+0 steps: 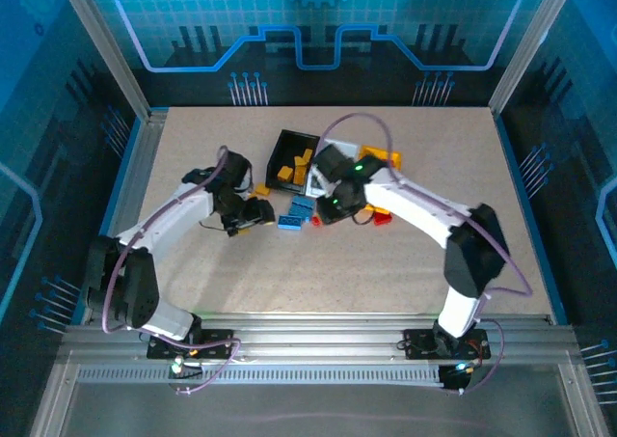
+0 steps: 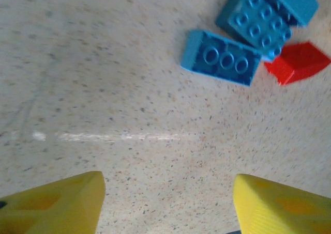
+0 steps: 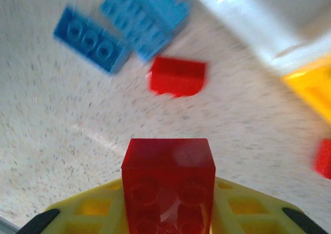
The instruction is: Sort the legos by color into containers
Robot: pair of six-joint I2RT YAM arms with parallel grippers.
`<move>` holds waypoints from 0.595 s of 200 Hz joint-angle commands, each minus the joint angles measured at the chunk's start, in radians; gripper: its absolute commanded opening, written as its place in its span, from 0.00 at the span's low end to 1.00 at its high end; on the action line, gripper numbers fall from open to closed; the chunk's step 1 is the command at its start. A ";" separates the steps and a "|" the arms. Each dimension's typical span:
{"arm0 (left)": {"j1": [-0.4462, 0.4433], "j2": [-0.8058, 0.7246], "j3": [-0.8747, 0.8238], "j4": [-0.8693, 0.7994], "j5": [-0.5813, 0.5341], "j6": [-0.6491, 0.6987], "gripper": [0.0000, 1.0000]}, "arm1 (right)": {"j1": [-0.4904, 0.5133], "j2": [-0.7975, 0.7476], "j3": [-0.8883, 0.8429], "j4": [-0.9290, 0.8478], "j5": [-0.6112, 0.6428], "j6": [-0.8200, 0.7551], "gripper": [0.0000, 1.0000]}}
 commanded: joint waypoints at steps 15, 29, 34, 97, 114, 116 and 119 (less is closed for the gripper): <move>-0.102 0.091 0.083 0.026 -0.028 0.055 0.76 | -0.221 0.014 0.048 -0.033 -0.073 0.032 0.35; -0.128 0.131 0.119 0.009 -0.049 0.086 0.79 | -0.296 0.049 0.084 -0.028 -0.087 0.038 0.35; -0.134 0.144 0.131 0.004 -0.057 0.099 0.81 | -0.319 0.067 0.097 -0.028 -0.093 0.040 0.35; -0.167 0.307 0.266 -0.054 -0.119 0.221 0.91 | -0.484 0.224 0.185 0.006 -0.195 0.073 0.47; -0.172 0.345 0.291 -0.064 -0.141 0.237 0.91 | -0.486 0.197 0.167 0.008 -0.194 0.073 0.55; -0.170 0.349 0.294 -0.064 -0.143 0.239 0.92 | -0.486 0.191 0.161 0.010 -0.194 0.074 0.56; -0.171 0.355 0.297 -0.065 -0.146 0.241 0.92 | -0.486 0.181 0.153 0.012 -0.196 0.073 0.57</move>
